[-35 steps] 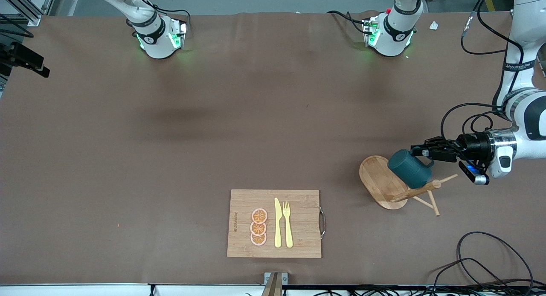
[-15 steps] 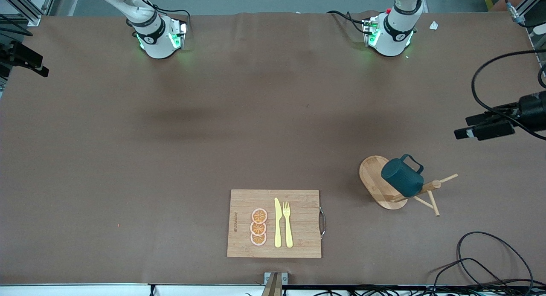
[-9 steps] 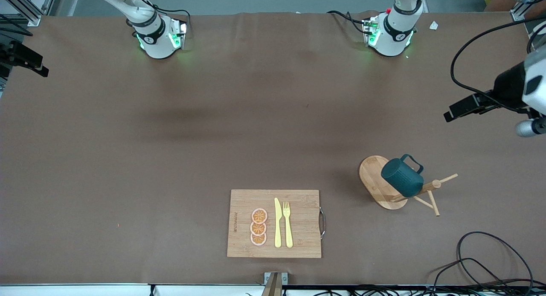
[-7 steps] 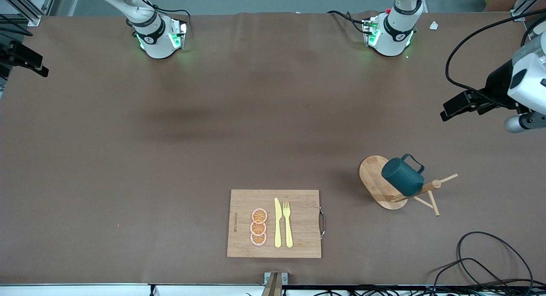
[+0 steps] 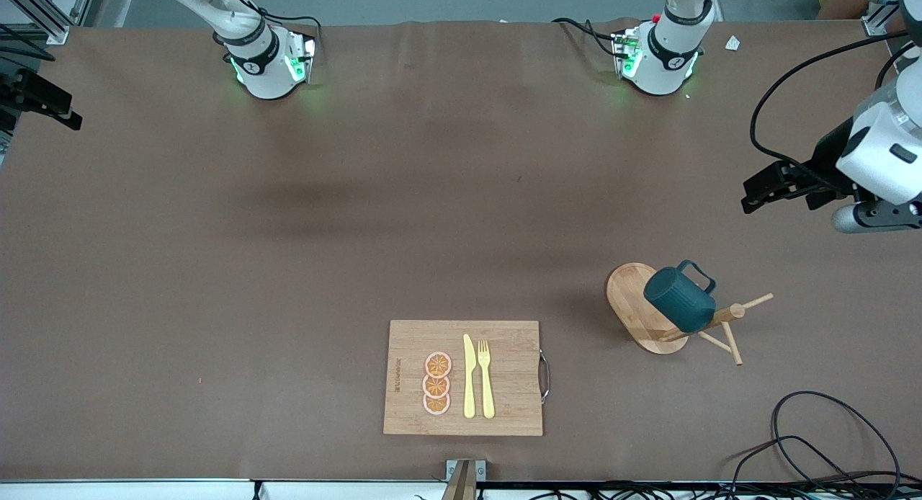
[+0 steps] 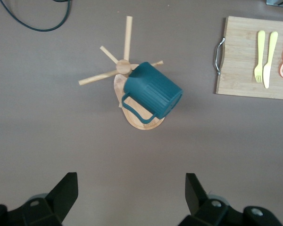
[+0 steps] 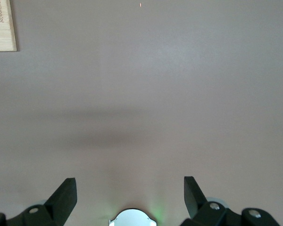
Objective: Pass cup and hang on rack
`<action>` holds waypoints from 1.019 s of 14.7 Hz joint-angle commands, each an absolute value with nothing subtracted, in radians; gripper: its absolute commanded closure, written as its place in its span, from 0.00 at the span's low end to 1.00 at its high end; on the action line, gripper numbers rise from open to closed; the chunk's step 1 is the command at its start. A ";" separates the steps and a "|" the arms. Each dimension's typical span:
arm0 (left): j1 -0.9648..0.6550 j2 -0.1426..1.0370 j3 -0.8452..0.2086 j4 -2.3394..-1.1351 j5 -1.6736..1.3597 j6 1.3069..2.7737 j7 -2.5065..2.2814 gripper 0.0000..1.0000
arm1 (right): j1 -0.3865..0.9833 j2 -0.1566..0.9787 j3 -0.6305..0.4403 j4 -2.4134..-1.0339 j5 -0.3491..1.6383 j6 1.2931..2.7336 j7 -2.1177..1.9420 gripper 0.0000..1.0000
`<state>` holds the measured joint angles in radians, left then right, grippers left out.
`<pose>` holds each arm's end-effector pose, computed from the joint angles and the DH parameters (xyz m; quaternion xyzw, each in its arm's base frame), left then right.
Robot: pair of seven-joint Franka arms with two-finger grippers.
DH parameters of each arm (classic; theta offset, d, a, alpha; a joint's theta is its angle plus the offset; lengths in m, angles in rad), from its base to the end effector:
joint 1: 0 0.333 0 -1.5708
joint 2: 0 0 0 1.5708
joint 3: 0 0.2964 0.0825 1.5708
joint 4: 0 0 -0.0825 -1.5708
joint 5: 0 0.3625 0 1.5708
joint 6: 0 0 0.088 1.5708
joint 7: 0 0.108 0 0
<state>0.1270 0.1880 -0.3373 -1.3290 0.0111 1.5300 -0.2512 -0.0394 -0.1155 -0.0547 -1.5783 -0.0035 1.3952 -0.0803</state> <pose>0.5721 -0.1001 0.6092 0.9993 0.0238 0.0056 0.0274 0.4775 -0.0473 0.6442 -0.9994 0.0069 0.0336 0.0044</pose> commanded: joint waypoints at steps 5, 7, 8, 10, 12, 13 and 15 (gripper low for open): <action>-0.032 0.135 -0.109 -1.338 -0.031 1.531 -0.226 0.00 | -0.057 -0.133 -0.044 -1.589 -0.009 1.396 -0.095 0.00; -0.061 0.100 -0.060 -1.382 -0.041 1.531 -0.213 0.00 | -0.057 -0.133 -0.044 -1.589 -0.009 1.394 -0.094 0.00; -0.060 0.081 -0.055 -1.408 -0.044 1.531 -0.209 0.00 | -0.057 -0.132 -0.044 -1.589 -0.009 1.396 -0.095 0.00; -0.057 0.040 -0.054 -1.460 -0.038 1.534 -0.201 0.00 | -0.057 -0.133 -0.044 -1.588 -0.009 1.394 -0.094 0.00; -0.063 -0.020 -0.045 -1.544 -0.038 1.557 -0.137 0.00 | -0.057 -0.133 -0.044 -1.589 -0.009 1.396 -0.094 0.00; -0.067 -0.037 -0.026 -1.572 -0.041 1.580 -0.132 0.00 | -0.057 -0.132 -0.044 -1.589 -0.009 1.396 -0.094 0.00; -0.077 -0.037 -0.025 -1.565 -0.043 1.588 -0.147 0.00 | -0.057 -0.132 -0.044 -1.588 -0.009 1.394 -0.094 0.00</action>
<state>-0.0578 0.0117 -0.0449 -1.5087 -0.0304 1.5539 -0.1590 -0.0395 -0.1155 -0.0549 -1.5784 -0.0035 1.3952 -0.0806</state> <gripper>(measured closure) 0.000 0.000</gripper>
